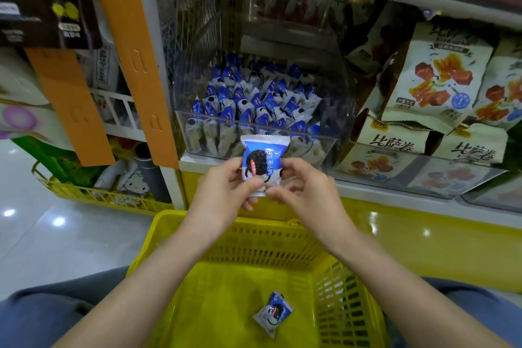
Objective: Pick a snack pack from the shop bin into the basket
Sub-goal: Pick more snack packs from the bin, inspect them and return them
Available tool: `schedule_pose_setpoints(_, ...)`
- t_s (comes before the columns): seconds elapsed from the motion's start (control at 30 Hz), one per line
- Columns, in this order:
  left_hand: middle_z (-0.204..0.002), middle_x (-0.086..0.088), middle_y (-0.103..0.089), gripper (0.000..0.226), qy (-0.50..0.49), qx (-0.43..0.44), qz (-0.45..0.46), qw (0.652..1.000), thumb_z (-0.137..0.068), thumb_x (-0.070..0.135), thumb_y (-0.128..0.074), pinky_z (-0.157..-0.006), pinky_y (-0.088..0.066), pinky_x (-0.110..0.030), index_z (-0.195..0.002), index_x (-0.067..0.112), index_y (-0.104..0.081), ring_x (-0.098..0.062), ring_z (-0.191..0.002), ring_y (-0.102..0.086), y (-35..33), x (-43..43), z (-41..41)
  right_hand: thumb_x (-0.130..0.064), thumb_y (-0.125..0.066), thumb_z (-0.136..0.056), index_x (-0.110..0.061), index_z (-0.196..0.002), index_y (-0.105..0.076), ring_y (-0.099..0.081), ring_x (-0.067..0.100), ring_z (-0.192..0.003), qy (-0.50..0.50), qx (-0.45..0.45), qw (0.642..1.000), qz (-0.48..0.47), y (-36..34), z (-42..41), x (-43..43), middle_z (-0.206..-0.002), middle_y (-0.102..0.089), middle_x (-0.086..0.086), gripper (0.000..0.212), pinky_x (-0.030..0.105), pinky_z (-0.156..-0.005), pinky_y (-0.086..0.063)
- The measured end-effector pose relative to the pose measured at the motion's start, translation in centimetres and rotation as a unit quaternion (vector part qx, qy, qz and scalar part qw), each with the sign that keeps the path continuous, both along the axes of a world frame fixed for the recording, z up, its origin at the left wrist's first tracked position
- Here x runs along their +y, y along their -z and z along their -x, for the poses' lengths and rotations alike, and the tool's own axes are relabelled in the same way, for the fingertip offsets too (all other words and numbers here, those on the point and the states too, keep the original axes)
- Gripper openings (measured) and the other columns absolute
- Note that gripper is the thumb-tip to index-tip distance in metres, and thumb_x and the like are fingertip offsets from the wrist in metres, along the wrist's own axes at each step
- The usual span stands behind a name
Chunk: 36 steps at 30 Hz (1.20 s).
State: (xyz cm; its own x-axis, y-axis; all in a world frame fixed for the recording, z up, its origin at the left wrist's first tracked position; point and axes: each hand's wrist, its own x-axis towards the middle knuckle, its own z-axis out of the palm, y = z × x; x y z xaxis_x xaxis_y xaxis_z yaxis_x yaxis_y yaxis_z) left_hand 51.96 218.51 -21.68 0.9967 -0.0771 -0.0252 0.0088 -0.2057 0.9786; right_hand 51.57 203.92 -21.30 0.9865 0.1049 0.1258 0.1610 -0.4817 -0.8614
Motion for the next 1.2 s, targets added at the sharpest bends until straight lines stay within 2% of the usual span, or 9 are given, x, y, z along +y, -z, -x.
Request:
schedule_pose_setpoints(0.1, -0.07, 0.001, -0.064, 0.012, 0.01, -0.068, -0.094, 0.993, -0.085, 0.013, -0.064, -0.048, -0.045, -0.02, -0.095, 0.02, -0.063, -0.005, -0.05, -0.053, -0.3, 0.5, -0.1, -0.012, -0.068, -0.081, -0.025, -0.093, -0.056, -0.061, -0.004, -0.073, -0.017, 0.026, 0.997, -0.071, -0.3, -0.1, 0.1, -0.084, -0.063, -0.015, 0.022, 0.013, -0.069, -0.049)
schedule_pose_setpoints(0.27, -0.068, 0.021, -0.055, 0.022, 0.031, -0.153, -0.197, 0.968, -0.088, 0.04, -0.054, -0.05, -0.03, -0.012, -0.105, 0.027, -0.058, 0.008, -0.058, -0.047, -1.7, 0.6, 0.1, -0.015, -0.061, -0.084, -0.023, -0.096, -0.061, -0.063, -0.005, -0.081, -0.021, 0.022, 0.983, -0.182, -1.3, -0.2, -0.3, -0.092, -0.068, -0.01, 0.014, 0.009, -0.074, -0.047)
schedule_pose_setpoints(0.4, -0.107, 0.013, -0.051, 0.047, -0.01, -0.237, -0.28, 0.93, -0.09, 0.052, -0.029, -0.082, -0.037, -0.025, -0.124, 0.025, -0.047, -0.004, -0.097, -0.048, -4.0, 1.7, -1.1, -0.037, -0.062, -0.07, -0.021, -0.103, -0.06, -0.064, 0.0, -0.085, 0.045, -0.057, 0.981, -0.181, -2.8, -0.9, -0.6, -0.093, -0.068, -0.004, 0.036, 0.011, -0.075, -0.047)
schedule_pose_setpoints(0.5, -0.114, 0.0, -0.055, 0.039, -0.055, -0.3, -0.35, 0.886, -0.096, 0.04, -0.034, -0.088, -0.033, -0.031, -0.122, 0.017, -0.05, -0.018, -0.105, -0.046, -5.0, 3.1, -3.2, -0.037, -0.062, -0.074, -0.023, -0.104, -0.059, -0.064, -0.001, -0.085, 0.077, -0.113, 0.977, -0.163, -4.3, -2.6, -0.6, -0.091, -0.067, -0.007, 0.034, 0.01, -0.074, -0.047)
schedule_pose_setpoints(0.67, -0.108, -0.005, -0.06, 0.034, -0.023, -0.285, -0.461, 0.84, -0.096, 0.036, -0.037, -0.082, -0.035, -0.032, -0.113, 0.014, -0.056, -0.024, -0.1, -0.053, -3.7, 4.2, -5.8, -0.029, -0.066, -0.084, -0.016, -0.113, -0.058, -0.062, -0.002, -0.083, 0.124, -0.144, 0.979, -0.081, -6.2, -8.9, 0.4, -0.089, -0.064, -0.012, 0.032, 0.011, -0.075, -0.048)
schedule_pose_setpoints(0.83, -0.078, -0.004, -0.066, 0.045, -0.016, -0.318, -0.505, 0.802, -0.093, 0.035, -0.027, -0.069, -0.042, -0.034, -0.085, 0.013, -0.066, -0.025, -0.077, -0.059, -3.0, 4.6, -6.2, -0.032, -0.061, -0.088, -0.007, -0.107, -0.063, -0.056, 0.012, -0.084, 0.158, -0.153, 0.972, 0.085, -6.4, -16.2, 2.0, -0.088, -0.061, 0.002, 0.032, 0.017, -0.071, -0.039)
schedule_pose_setpoints(1.0, -0.077, -0.003, -0.065, 0.043, -0.015, -0.342, -0.502, 0.794, -0.092, 0.033, -0.027, -0.07, -0.043, -0.034, -0.086, 0.013, -0.065, -0.023, -0.076, -0.059, -2.7, 4.8, -6.5, -0.028, -0.055, -0.092, 0.001, -0.098, -0.062, -0.059, 0.027, -0.085, 0.138, -0.069, 0.97, 0.186, -5.5, -20.0, 2.9, -0.091, -0.063, 0.016, 0.03, 0.041, -0.08, -0.049)
schedule_pose_setpoints(1.1, -0.079, -0.003, -0.065, 0.042, -0.016, -0.345, -0.488, 0.802, -0.093, 0.033, -0.028, -0.072, -0.042, -0.035, -0.088, 0.014, -0.065, -0.023, -0.077, -0.059, -2.4, 4.9, -6.6, -0.026, -0.056, -0.092, -0.002, -0.102, -0.06, -0.054, 0.017, -0.08, 0.077, -0.054, 0.963, 0.251, -5.6, -20.5, 2.9, -0.085, -0.058, 0.005, 0.026, 0.035, -0.078, -0.046)
schedule_pose_setpoints(1.2, -0.073, -0.001, -0.064, 0.041, -0.039, -0.361, -0.481, 0.798, -0.092, 0.032, -0.029, -0.069, -0.044, -0.033, -0.083, 0.015, -0.065, -0.021, -0.071, -0.058, -2.1, 4.7, -6.7, -0.026, -0.059, -0.09, -0.001, -0.113, -0.058, -0.054, 0.018, -0.08, 0.039, -0.052, 0.937, 0.344, -6.2, -20.9, 2.8, -0.096, -0.061, 0.011, 0.034, 0.029, -0.07, -0.043)
